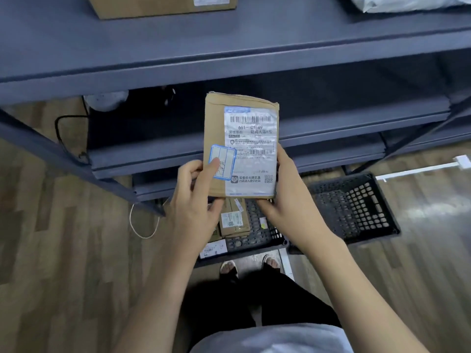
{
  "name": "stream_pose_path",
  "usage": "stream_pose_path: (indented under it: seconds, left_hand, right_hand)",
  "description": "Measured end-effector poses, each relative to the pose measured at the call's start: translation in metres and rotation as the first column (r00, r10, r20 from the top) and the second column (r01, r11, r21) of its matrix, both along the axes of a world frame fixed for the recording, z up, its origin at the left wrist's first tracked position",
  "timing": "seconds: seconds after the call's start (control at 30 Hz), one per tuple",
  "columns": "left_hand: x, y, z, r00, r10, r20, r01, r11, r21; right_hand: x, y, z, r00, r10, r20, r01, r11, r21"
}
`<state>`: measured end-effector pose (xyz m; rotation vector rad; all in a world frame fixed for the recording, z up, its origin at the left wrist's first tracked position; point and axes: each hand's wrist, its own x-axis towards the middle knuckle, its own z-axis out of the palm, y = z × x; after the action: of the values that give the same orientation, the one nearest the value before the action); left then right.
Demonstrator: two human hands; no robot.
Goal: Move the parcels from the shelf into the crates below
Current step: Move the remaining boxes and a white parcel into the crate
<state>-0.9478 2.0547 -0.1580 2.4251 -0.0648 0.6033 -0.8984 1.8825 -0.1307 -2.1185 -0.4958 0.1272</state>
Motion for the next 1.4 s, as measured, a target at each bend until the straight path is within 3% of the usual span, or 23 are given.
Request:
stream_pose_path:
  seconds: [0.13,0.23,0.37,0.57,0.8,1.03,1.23,1.4]
  left_hand:
    - [-0.010,-0.005,-0.024,0.996,-0.034,-0.088,0.031,0.999,-0.037]
    - [-0.017,-0.014,-0.053,0.982,-0.054,-0.182,0.039,0.996,-0.086]
    - [-0.030,-0.033,-0.097,0.932,-0.066,-0.357,0.036,0.995,-0.090]
    - [-0.042,-0.064,-0.172,0.848,-0.048,-0.527,0.008,0.997,-0.078]
    - [-0.078,-0.105,-0.260,0.768,-0.036,-0.640,-0.021,0.996,-0.081]
    - [-0.087,-0.101,-0.329,0.756,-0.042,-0.654,0.045,0.999,-0.011]
    - [-0.038,-0.106,-0.391,0.757,-0.069,-0.650,0.083,0.996,-0.009]
    - [0.005,-0.119,-0.452,0.717,-0.092,-0.691,0.038,0.995,-0.093]
  right_hand:
    - [-0.012,-0.002,-0.021,0.998,-0.031,-0.056,0.028,0.998,-0.058]
    - [-0.017,-0.012,-0.048,0.994,-0.028,-0.108,0.005,0.978,-0.210]
    - [-0.018,-0.031,-0.092,0.969,-0.031,-0.246,-0.078,0.903,-0.422]
    - [-0.031,-0.057,-0.173,0.920,-0.094,-0.379,-0.149,0.813,-0.563]
    - [-0.066,-0.096,-0.268,0.861,-0.108,-0.497,-0.236,0.782,-0.577]
    - [-0.070,-0.104,-0.349,0.826,-0.024,-0.564,-0.358,0.750,-0.557]
    - [-0.026,-0.101,-0.409,0.851,-0.061,-0.522,-0.319,0.728,-0.606]
    - [0.008,-0.100,-0.464,0.869,-0.160,-0.469,-0.221,0.722,-0.656]
